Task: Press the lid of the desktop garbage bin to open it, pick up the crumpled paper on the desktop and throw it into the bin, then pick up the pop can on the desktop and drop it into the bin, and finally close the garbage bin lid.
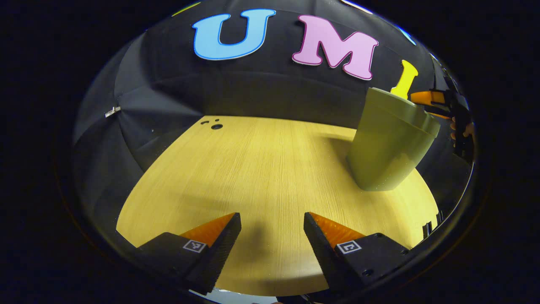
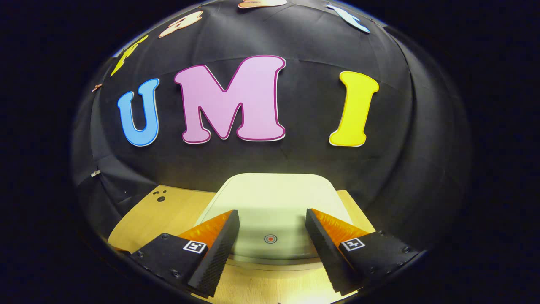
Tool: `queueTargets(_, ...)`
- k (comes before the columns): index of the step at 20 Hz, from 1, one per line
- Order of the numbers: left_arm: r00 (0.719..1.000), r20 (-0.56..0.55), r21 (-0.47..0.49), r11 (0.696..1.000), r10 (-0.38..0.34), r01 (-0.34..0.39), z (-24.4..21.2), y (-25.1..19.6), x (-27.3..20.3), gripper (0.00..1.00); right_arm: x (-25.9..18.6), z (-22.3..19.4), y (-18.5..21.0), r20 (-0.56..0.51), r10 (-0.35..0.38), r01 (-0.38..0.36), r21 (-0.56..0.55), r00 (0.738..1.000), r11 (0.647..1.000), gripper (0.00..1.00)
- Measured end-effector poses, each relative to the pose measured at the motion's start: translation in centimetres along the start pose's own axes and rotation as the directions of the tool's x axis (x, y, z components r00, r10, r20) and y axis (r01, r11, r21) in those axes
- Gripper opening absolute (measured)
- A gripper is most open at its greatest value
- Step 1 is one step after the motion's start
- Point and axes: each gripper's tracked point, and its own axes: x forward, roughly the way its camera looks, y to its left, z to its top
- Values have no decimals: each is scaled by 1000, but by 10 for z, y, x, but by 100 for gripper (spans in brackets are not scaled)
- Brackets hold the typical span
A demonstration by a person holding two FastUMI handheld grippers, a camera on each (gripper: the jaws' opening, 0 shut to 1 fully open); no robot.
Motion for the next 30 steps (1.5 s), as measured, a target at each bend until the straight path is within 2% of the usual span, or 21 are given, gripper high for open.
queueTargets(4,996,86,10,1000,-20,19,35,-8,-18,99,-18,1,12,20,13,-13,12,1000,1000,99)
queueTargets(8,982,186,6,1000,-27,26,73,-15,-49,96,-45,10,25,75,28,-27,-8,997,1000,99)
queueTargets(11,956,292,14,999,-33,31,109,-22,-78,96,-71,15,42,119,55,-54,-10,991,998,99)
queueTargets(14,920,393,36,999,-15,1,137,-21,-105,96,-100,13,59,158,74,-73,-14,985,997,99)
queueTargets(15,908,418,40,999,-14,-3,142,-22,-112,98,-108,10,64,169,81,-79,-16,982,997,99)
queueTargets(16,900,436,40,999,-14,-4,145,-24,-117,95,-117,5,69,175,84,-83,-16,981,996,99)
queueTargets(19,886,463,54,999,-22,-3,142,-30,-128,96,-139,-18,83,169,91,-90,-15,981,996,99)
queueTargets(25,913,407,29,999,-41,32,107,-30,-126,96,-160,-85,107,48,100,-102,42,994,994,99)
queueTargets(28,924,380,9,999,-47,47,98,-29,-126,96,-166,-103,120,1,116,-116,44,993,992,99)
queueTargets(29,925,378,10,999,-43,43,98,-26,-126,99,-168,-107,123,-7,121,-121,41,993,992,99)
queueTargets(30,924,380,7,999,-43,43,99,-24,-127,96,-169,-108,128,-12,129,-128,35,992,991,99)
